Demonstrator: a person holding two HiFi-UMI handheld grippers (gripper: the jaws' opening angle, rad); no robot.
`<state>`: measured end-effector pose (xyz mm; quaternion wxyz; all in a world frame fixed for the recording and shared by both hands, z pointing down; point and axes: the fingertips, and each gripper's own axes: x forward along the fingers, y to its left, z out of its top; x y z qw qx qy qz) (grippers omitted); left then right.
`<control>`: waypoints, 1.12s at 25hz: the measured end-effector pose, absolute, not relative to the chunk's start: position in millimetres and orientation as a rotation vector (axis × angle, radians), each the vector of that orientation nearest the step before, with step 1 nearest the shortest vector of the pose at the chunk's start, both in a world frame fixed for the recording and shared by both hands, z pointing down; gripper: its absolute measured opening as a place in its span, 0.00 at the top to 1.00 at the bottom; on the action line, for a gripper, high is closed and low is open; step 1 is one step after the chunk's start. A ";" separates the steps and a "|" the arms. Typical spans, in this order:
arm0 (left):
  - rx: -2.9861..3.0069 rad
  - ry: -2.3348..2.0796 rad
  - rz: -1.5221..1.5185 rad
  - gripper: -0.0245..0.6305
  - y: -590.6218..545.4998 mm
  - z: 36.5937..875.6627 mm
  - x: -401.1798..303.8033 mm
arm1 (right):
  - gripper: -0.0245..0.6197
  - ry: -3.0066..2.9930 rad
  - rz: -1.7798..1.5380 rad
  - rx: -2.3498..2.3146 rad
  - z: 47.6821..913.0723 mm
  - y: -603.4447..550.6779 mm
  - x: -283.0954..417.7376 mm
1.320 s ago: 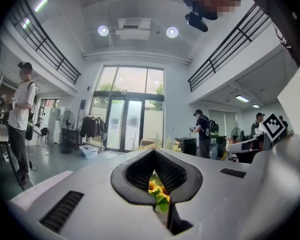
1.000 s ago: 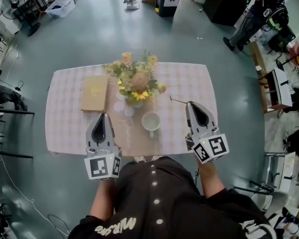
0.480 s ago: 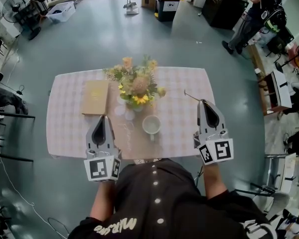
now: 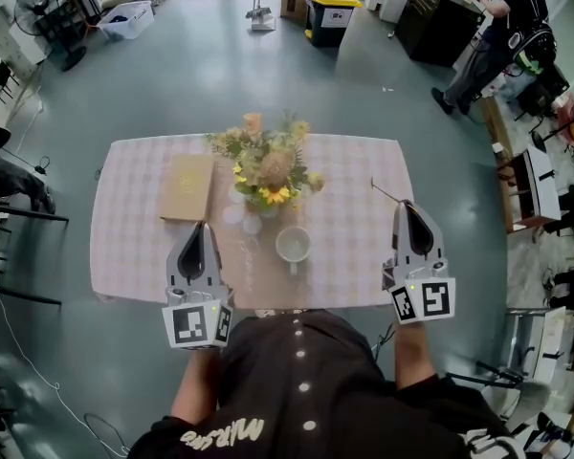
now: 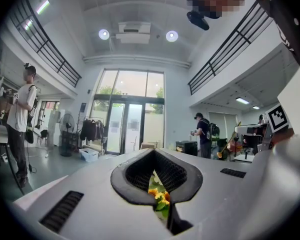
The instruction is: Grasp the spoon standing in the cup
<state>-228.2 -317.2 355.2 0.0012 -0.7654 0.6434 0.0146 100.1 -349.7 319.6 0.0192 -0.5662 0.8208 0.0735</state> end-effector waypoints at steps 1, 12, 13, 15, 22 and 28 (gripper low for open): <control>-2.398 2.024 0.047 0.93 -316.7 353.9 -228.7 | 0.95 2.551 0.226 -1.755 319.4 -349.6 99.6; -2.407 2.010 -0.004 0.93 -313.5 361.7 -223.5 | 0.96 2.564 0.215 -1.765 331.4 -347.5 98.7; -2.410 2.008 -0.007 0.93 -313.2 362.6 -222.8 | 0.95 2.565 0.211 -1.767 333.0 -347.4 99.1; -2.415 2.009 -0.011 0.93 -313.1 363.6 -222.1 | 0.96 2.566 0.206 -1.770 334.9 -347.3 99.8; -2.419 2.006 -0.019 0.93 -313.0 365.1 -222.0 | 0.96 2.572 0.195 -1.779 341.0 -346.3 98.3; -2.416 2.017 -0.015 0.93 -314.0 364.2 -224.3 | 0.96 2.586 0.187 -1.773 341.0 -347.2 95.4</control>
